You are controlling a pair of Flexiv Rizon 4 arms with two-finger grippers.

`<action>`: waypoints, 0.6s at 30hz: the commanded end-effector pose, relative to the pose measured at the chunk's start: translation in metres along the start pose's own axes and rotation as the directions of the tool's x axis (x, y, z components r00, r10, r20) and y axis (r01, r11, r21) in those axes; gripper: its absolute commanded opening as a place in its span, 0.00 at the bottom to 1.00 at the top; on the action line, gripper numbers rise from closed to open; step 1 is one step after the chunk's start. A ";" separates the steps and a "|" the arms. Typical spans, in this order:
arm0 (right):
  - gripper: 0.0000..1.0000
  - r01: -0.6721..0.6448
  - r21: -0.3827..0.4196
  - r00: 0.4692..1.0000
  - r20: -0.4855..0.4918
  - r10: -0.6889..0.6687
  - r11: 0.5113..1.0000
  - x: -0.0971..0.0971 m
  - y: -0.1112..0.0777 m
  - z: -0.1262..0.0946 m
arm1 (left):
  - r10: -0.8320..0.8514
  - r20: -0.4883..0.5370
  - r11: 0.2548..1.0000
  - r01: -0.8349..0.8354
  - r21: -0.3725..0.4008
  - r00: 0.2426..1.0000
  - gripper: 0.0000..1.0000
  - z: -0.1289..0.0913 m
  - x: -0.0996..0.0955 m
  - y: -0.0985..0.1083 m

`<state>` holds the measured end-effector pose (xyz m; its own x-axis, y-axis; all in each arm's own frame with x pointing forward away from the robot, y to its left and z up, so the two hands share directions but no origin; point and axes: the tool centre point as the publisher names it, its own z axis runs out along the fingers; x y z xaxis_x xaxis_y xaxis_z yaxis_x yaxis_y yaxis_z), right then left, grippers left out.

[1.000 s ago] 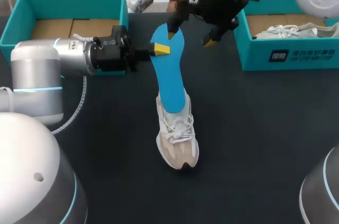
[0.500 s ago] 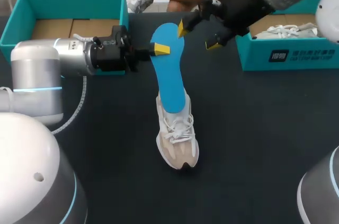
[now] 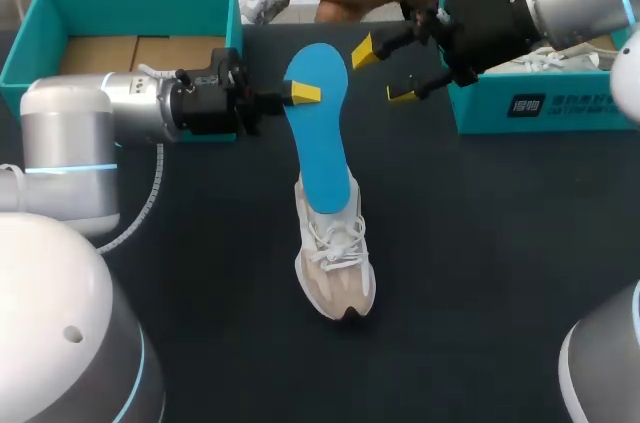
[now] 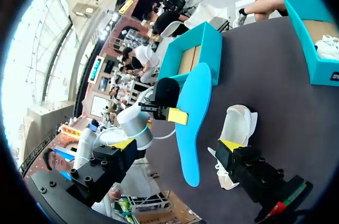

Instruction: Take the shoe out of the shoebox, open the shoe tongue, remove and reinsert the insole, then place the shoe into the shoebox

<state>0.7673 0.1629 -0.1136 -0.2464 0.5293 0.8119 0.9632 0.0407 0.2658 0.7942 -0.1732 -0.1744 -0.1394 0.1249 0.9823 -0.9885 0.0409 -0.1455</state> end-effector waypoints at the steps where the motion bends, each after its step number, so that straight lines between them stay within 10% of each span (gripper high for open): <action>1: 1.00 0.000 -0.006 0.994 -0.108 -0.001 1.000 -0.003 -0.002 0.002 | 0.000 0.002 1.000 0.000 0.002 1.000 0.00 0.000 0.000 0.001; 18: 1.00 -0.011 -0.096 0.969 -0.245 -0.013 0.995 -0.038 -0.015 0.009 | 0.000 0.002 1.000 0.000 0.002 1.000 0.00 0.000 0.000 0.001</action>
<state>0.7726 0.1530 -0.1384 -0.2690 0.3670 0.8905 0.9570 -0.0020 0.2899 0.7942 -0.1731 -0.1744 -0.1394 0.1248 0.9823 -0.9885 0.0407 -0.1454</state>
